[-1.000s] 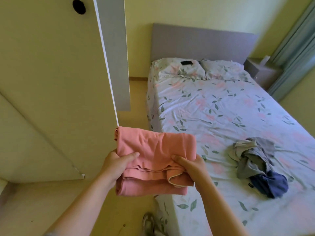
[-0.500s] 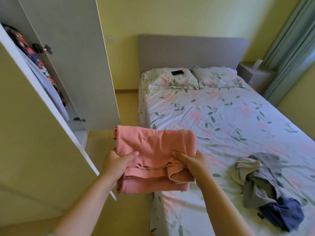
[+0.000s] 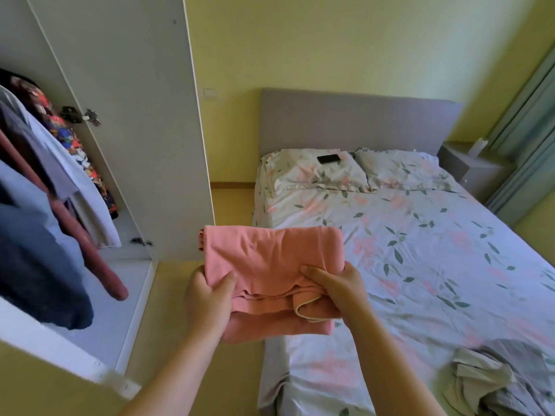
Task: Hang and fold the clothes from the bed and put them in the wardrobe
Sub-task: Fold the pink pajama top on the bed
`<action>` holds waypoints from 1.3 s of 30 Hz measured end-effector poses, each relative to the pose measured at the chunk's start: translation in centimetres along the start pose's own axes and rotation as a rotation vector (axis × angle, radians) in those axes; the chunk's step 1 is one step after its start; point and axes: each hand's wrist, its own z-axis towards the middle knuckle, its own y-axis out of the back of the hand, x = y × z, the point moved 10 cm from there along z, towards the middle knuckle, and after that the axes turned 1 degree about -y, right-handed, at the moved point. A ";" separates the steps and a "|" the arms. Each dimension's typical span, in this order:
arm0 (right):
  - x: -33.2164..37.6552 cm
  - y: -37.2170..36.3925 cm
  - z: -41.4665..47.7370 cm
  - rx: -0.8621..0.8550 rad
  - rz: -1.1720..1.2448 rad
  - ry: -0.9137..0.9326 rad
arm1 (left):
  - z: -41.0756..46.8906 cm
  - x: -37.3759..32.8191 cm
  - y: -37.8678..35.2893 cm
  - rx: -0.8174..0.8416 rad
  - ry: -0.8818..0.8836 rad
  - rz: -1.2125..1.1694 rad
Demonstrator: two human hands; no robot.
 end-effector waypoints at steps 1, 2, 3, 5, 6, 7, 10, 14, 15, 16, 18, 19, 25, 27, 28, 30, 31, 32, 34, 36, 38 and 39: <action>1.0 -0.6 1.0 -0.001 -0.011 0.015 | 0.9 -0.2 0.0 -0.019 -0.003 -0.018; 2.1 -1.1 1.9 -0.002 -0.020 0.030 | 1.7 -0.4 0.0 -0.037 -0.009 -0.032; 3.0 -1.6 2.9 0.001 -0.018 0.045 | 2.4 -0.8 -0.1 -0.054 -0.028 -0.048; 4.7 -2.8 4.7 0.014 -0.026 0.065 | 3.7 -1.6 0.0 -0.107 -0.050 -0.068; 5.5 -3.5 5.7 0.028 -0.030 0.075 | 4.5 -2.0 0.1 -0.139 -0.048 -0.080; 6.4 -4.4 6.8 0.046 -0.025 0.082 | 5.4 -2.4 0.1 -0.165 -0.045 -0.094; 9.3 -7.4 10.5 0.099 -0.013 0.099 | 9.2 -3.6 0.0 -0.212 -0.016 -0.129; 12.0 -12.6 15.0 0.209 -0.061 0.138 | 13.5 -2.9 0.7 -0.325 0.056 -0.142; 13.0 -13.8 16.2 0.232 -0.081 0.162 | 14.3 -2.8 0.9 -0.361 0.063 -0.153; 14.5 -14.9 17.4 0.252 -0.101 0.194 | 15.3 -3.3 1.1 -0.393 0.056 -0.165; 18.3 -17.1 19.8 0.284 -0.128 0.264 | 17.8 -5.0 1.5 -0.449 0.030 -0.185; 20.3 -18.3 20.7 0.308 -0.132 0.293 | 19.2 -6.0 2.0 -0.479 0.020 -0.196; 26.9 -25.1 24.2 0.483 -0.131 0.375 | 24.7 -9.7 5.2 -0.598 -0.004 -0.135; 28.5 -27.1 25.6 0.528 -0.133 0.389 | 26.5 -10.8 6.0 -0.612 -0.029 -0.121; 29.5 -28.4 26.2 0.551 -0.136 0.400 | 27.5 -11.4 6.7 -0.626 -0.043 -0.113; 32.2 -31.1 27.0 0.600 -0.139 0.437 | 29.8 -12.7 8.3 -0.661 -0.072 -0.110; 33.6 -32.4 27.3 0.619 -0.138 0.460 | 31.1 -13.2 9.0 -0.672 -0.081 -0.111; 35.1 -33.6 27.7 0.631 -0.135 0.486 | 32.4 -13.7 9.4 -0.677 -0.090 -0.113; 37.8 -35.8 28.4 0.643 -0.126 0.537 | 34.7 -14.8 10.3 -0.688 -0.105 -0.101; 40.6 -38.5 28.3 0.678 -0.109 0.576 | 36.7 -16.1 12.4 -0.722 -0.130 -0.084; 44.0 -41.3 27.2 0.714 -0.082 0.627 | 38.3 -18.0 15.6 -0.768 -0.175 -0.078; 46.0 -42.6 26.8 0.725 -0.054 0.651 | 39.2 -19.3 17.3 -0.789 -0.213 -0.066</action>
